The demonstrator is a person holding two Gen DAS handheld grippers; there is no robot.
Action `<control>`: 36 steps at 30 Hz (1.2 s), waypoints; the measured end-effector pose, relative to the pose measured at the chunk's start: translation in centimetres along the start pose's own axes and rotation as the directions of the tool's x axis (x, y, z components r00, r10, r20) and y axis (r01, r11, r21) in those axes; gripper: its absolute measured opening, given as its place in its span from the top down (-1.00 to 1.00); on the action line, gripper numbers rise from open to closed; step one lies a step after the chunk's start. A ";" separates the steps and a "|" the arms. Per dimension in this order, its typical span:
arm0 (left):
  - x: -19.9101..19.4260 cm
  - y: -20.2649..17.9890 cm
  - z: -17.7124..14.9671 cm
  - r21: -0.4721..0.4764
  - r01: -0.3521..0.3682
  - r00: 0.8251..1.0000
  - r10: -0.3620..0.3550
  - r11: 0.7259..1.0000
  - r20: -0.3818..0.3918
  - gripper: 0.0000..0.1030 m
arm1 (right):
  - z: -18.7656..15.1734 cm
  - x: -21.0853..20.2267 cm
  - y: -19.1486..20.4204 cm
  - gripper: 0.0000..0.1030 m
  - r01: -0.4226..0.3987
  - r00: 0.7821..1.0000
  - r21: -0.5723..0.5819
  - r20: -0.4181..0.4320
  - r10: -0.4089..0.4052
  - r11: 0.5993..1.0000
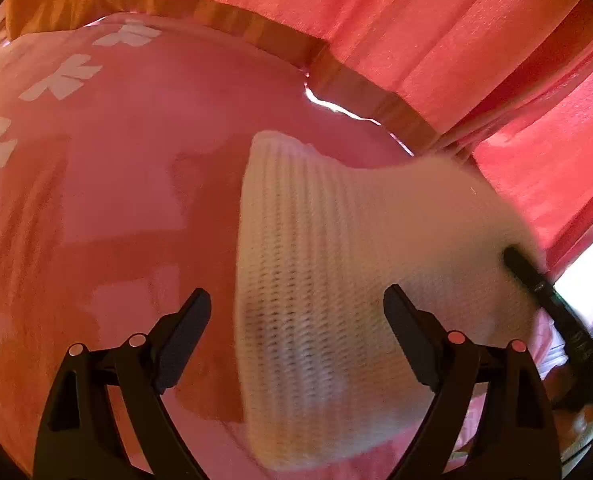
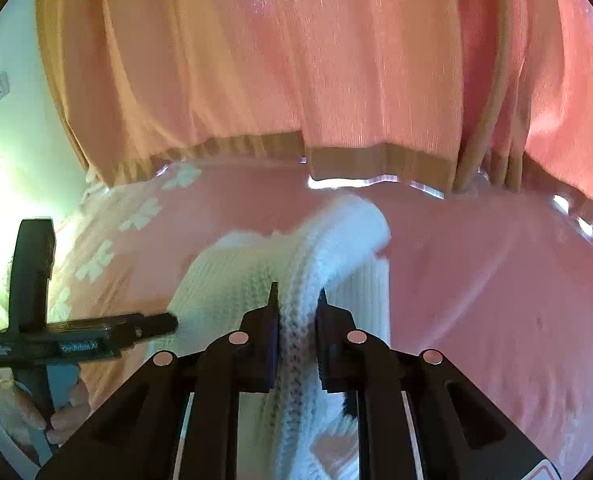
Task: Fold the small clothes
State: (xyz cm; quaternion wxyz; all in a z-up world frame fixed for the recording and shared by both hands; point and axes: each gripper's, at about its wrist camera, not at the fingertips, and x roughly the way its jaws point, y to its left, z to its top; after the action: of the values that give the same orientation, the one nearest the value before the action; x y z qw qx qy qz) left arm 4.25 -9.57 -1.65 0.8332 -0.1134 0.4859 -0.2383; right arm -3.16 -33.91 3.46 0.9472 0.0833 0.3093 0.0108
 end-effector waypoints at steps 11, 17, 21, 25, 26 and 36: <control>2.6 -1.1 -1.1 0.055 -0.068 0.996 0.071 0.996 -0.058 -0.76 | -6.5 4.7 -5.3 -0.36 0.065 0.971 0.217 -0.238 -0.012 0.974; 4.1 -2.0 -1.7 0.058 -0.084 0.993 0.089 0.995 -0.078 -0.79 | -8.6 6.8 -7.0 -0.39 -0.070 0.955 0.429 -0.232 0.184 0.900; 4.5 -2.0 -1.9 0.067 -0.095 0.992 0.100 0.993 -0.074 -0.85 | -9.0 7.2 -7.7 -0.45 -0.115 0.945 0.488 -0.214 0.246 0.865; 4.8 -2.1 -1.9 0.070 -0.084 0.992 0.090 0.994 -0.085 -0.86 | -8.8 7.0 -7.8 -0.25 -0.124 0.946 0.485 -0.206 0.251 0.866; 4.9 -2.1 -1.8 0.073 -0.075 0.993 0.082 0.995 -0.091 -0.86 | -8.8 7.0 -7.7 -0.18 -0.136 0.944 0.486 -0.200 0.262 0.863; 0.7 -2.8 0.0 0.085 0.075 0.995 -0.069 0.994 -0.072 0.12 | -5.5 0.5 -3.1 0.26 -0.143 0.982 0.359 -0.067 0.179 0.922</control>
State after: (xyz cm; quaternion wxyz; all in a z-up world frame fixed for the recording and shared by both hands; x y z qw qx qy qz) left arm 3.76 -12.36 -1.03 0.8109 -0.0860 0.4993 -0.2928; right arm -6.04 -36.11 -1.70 0.8965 0.2760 0.3446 0.0372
